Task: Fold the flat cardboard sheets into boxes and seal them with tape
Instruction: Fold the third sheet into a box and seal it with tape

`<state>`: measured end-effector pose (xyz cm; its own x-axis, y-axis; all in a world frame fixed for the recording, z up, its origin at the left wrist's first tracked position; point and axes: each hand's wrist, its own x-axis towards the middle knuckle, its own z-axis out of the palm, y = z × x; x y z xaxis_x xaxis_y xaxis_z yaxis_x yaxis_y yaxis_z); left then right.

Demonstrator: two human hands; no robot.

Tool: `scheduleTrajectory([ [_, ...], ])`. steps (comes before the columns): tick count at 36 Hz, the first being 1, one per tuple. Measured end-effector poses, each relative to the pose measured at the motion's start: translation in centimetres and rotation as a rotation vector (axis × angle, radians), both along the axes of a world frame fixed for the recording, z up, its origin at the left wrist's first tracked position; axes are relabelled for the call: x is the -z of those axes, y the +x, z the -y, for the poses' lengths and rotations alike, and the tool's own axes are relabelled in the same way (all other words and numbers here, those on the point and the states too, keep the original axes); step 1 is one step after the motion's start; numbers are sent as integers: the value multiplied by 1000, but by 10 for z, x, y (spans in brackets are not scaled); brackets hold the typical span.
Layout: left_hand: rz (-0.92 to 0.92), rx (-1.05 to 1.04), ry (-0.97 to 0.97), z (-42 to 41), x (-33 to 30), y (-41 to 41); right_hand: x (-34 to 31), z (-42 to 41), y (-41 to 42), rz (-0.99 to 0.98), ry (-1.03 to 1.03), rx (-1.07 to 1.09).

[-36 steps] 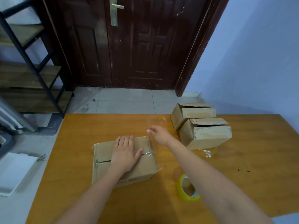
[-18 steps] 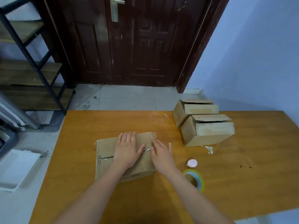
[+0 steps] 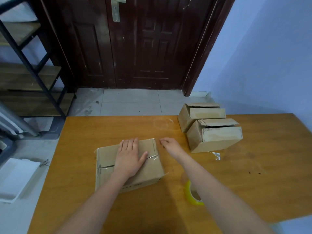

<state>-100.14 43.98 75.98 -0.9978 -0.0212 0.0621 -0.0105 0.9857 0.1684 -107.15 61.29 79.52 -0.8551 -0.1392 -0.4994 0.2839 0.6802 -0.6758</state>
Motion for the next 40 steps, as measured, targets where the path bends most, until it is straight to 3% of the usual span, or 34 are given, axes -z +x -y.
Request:
scheduleTrajectory([
  [3,-1,-1,2,0,0,0,-1,-5,-16,-182,155,-137],
  [7,15,-1,-6,0,1,-1,-1,1,-35,-274,319,-504],
  [11,26,-3,-8,1,1,-2,-5,8,-50,-235,373,-705],
  [15,27,-8,-19,1,2,-2,-15,12,-57,-206,354,-776],
  [20,35,-8,-28,0,0,-1,-10,12,-57,-239,316,-717],
  [28,45,-18,-50,-1,-1,0,17,3,-23,-335,196,-350],
  [32,60,-23,-54,-2,-2,1,19,5,-11,-362,159,-266],
  [36,82,-23,-56,-1,-2,1,15,8,-1,-316,132,-234],
  [40,111,-19,-50,-2,-6,0,16,7,8,-129,-61,-149],
])
